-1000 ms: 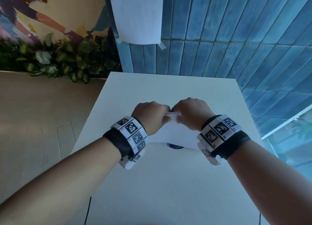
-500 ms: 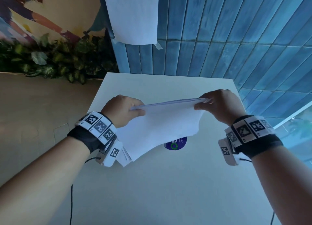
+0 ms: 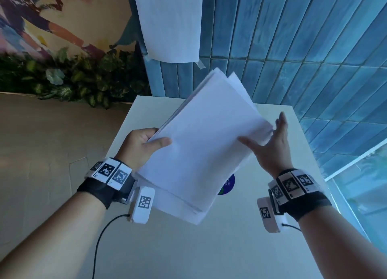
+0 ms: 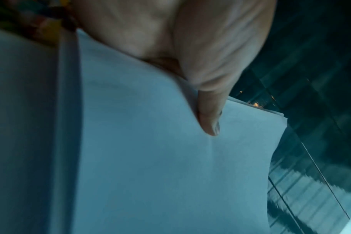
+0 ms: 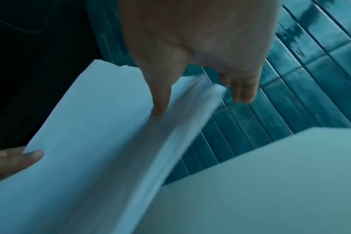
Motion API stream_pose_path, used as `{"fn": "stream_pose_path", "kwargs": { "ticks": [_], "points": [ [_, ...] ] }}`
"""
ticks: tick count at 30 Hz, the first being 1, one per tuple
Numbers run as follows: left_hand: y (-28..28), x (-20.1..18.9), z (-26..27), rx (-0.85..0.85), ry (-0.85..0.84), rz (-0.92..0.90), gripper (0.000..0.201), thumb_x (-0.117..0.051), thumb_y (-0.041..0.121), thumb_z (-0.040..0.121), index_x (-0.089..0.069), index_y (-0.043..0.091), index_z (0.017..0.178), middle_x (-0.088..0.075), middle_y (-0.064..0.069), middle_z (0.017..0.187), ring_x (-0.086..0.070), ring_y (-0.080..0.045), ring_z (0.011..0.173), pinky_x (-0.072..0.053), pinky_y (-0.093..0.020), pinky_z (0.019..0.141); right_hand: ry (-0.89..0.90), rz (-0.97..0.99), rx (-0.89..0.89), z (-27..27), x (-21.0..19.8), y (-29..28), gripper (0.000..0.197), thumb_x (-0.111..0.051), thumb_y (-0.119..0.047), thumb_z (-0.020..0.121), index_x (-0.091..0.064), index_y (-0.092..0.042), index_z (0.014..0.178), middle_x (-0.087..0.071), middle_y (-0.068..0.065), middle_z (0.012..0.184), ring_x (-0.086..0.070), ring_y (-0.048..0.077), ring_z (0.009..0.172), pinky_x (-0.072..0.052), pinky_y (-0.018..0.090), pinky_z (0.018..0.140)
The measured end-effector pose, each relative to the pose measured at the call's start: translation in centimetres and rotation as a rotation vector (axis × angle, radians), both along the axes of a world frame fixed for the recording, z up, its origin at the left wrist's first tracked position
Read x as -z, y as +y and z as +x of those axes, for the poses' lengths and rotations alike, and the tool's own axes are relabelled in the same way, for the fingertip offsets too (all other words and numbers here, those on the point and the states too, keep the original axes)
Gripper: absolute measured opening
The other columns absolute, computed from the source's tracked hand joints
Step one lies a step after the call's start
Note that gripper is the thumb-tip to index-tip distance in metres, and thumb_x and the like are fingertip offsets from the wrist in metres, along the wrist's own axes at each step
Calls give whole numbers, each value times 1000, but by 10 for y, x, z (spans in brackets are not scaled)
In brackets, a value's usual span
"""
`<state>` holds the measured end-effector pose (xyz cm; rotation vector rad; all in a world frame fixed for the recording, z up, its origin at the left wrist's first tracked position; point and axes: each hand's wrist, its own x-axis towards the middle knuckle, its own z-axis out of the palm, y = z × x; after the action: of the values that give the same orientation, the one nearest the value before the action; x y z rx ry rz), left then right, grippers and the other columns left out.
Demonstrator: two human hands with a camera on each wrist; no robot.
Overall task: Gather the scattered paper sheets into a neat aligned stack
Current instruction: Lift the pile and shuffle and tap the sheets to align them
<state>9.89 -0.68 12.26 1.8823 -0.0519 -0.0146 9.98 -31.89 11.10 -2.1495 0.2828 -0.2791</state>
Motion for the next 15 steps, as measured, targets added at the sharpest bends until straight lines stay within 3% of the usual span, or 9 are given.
{"fn": "stream_pose_path", "kwargs": {
  "ticks": [1,3,6,8,9,11,13,15],
  "points": [
    [1,5,-2,-42,11,-44,6,-73,17,82,-76,22,83,-77,8,83,-70,-9,76,-55,-31,73,58,113,4,-2,7,0,124,-83,-44,68,3,-16,153,-16,5,161,-32,23,142,-31,40,115],
    [0,12,-6,-98,31,-116,9,-76,21,80,-76,15,86,-77,-2,90,-70,-20,83,-55,-42,81,164,328,7,-5,16,5,121,-84,-44,66,-4,-16,153,-36,3,151,-52,21,124,-42,36,101],
    [-5,24,-12,-126,64,-206,28,-79,33,73,-74,9,87,-76,-9,94,-68,-26,87,-53,-46,86,219,640,-112,-3,31,9,100,-89,-41,52,-46,-3,134,-69,7,119,-69,22,102,-52,44,95],
    [-8,33,-15,-123,73,-194,37,-79,37,74,-69,3,84,-71,-10,87,-63,-22,82,-50,-42,81,165,766,-179,-2,34,12,73,-88,-26,54,-61,-3,118,-73,13,110,-70,30,101,-52,50,95],
    [-8,38,-15,-102,80,-188,37,-79,36,76,-68,2,86,-70,-8,88,-62,-21,83,-48,-39,82,127,786,-184,-1,32,13,63,-87,-19,59,-64,-2,115,-73,16,109,-69,33,102,-52,50,94],
    [-10,40,-16,-41,118,-150,20,-74,24,82,-69,13,98,-74,0,101,-68,-18,93,-50,-36,88,47,750,-214,-1,24,15,45,-81,-4,70,-65,-1,112,-72,19,108,-69,34,99,-53,46,89],
    [-10,41,-13,9,119,-72,41,-75,21,77,-62,23,116,-72,2,112,-67,-16,105,-51,-39,93,2,640,-278,0,16,16,31,-74,3,77,-67,-4,107,-73,16,104,-71,28,94,-55,41,85],
    [-14,37,-10,-27,52,-25,57,-73,20,73,-54,18,126,-68,-2,118,-64,-17,109,-50,-39,96,-28,533,-320,-2,12,20,24,-72,3,79,-68,-10,99,-74,9,98,-71,22,90,-56,36,82]
  ]
}}
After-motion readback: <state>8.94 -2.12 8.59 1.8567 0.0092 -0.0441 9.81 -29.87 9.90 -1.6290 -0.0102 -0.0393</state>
